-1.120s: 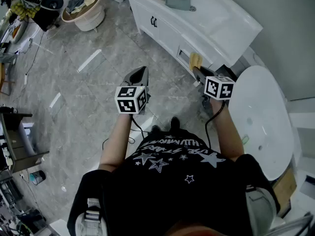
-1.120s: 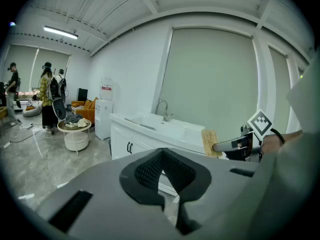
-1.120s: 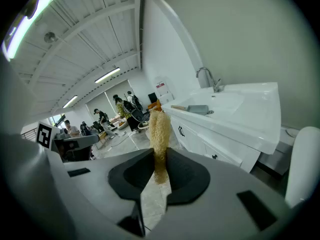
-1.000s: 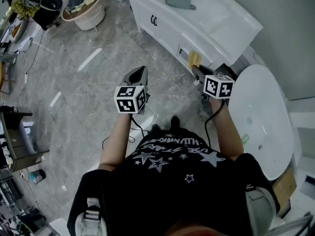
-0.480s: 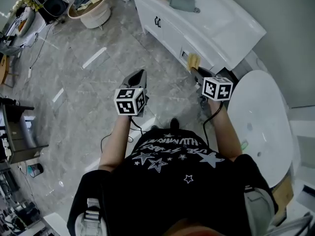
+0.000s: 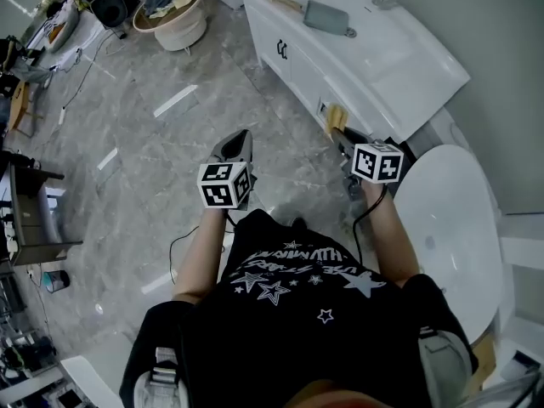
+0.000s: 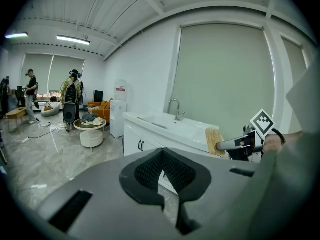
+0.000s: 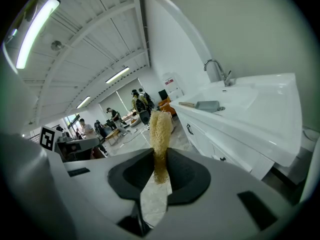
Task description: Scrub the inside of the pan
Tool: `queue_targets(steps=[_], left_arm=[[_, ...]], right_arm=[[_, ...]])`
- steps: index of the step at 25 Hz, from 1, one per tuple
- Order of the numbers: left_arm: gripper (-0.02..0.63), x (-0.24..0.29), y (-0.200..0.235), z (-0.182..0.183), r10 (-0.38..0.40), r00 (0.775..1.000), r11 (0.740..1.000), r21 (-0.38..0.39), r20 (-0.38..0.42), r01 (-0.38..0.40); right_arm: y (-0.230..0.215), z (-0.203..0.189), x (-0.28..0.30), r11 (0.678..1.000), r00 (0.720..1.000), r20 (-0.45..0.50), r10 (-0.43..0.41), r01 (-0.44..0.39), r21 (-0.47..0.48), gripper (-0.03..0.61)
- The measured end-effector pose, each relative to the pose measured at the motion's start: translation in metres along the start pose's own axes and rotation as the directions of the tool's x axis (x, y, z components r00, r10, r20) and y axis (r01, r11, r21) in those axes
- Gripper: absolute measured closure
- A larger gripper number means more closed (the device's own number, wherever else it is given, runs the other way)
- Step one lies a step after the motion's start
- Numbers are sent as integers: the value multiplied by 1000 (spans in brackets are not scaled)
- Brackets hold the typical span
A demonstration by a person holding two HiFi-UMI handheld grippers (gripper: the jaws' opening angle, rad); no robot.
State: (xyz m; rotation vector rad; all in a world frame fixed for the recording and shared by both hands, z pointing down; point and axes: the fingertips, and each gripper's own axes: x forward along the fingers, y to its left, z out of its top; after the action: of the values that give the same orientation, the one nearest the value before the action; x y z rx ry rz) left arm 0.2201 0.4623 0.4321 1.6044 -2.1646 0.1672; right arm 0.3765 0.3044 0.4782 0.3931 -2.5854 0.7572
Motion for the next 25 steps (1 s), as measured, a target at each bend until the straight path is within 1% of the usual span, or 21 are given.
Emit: queue_targets(steps=[2,4,9,14,21,25], left_arm=[[606,2,3,3,8,1000,1000,8,-2,-8],[606,3,8,5,12,1000,1000,0,-1,-12],[606,22,35,10,18,1000,1000,-20,4,-18],[606,62,73,24,1,1000,1000,-26,5,-1],[606,130,147,60,-40,999,999,-36,2,40],[606,168,183,85,-71,997,997,-26,-4,71]], right_arm=[[1,4,8,1000,1000,-17,11,-11,-14,503],[3,9,17,1000,1000,-25,17,-18,-26,503],[5,13,46,1000,999,-39,21,-21,-3,503],[-9,25,85,1000,998,-57,-15,15,12,503],[-13,65,169,998,996,-63,-57,59,29,503],[-13,91,209,995,994,-63,-84,87,47,503]])
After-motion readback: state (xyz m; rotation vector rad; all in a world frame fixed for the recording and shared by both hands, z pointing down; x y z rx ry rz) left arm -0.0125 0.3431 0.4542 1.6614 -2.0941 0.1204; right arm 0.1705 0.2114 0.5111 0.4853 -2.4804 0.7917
